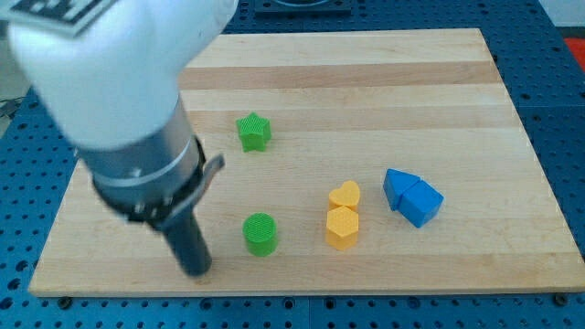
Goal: Place the green circle diagonally to the green star
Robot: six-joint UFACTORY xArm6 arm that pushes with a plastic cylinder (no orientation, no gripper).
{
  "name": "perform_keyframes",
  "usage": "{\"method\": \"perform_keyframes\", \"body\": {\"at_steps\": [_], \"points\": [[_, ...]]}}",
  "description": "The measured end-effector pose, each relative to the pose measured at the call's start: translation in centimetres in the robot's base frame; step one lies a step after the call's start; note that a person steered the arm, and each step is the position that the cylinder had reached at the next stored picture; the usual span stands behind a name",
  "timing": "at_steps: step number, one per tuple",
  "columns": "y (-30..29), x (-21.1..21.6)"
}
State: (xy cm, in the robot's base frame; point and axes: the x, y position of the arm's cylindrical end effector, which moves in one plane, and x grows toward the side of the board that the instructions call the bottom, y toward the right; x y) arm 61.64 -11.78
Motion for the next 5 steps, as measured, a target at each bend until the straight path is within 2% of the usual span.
{"method": "perform_keyframes", "body": {"at_steps": [1, 2, 4, 5], "points": [[3.0, 0.0], [11.8, -2.9], [11.4, -2.8], [9.3, -0.8]]}}
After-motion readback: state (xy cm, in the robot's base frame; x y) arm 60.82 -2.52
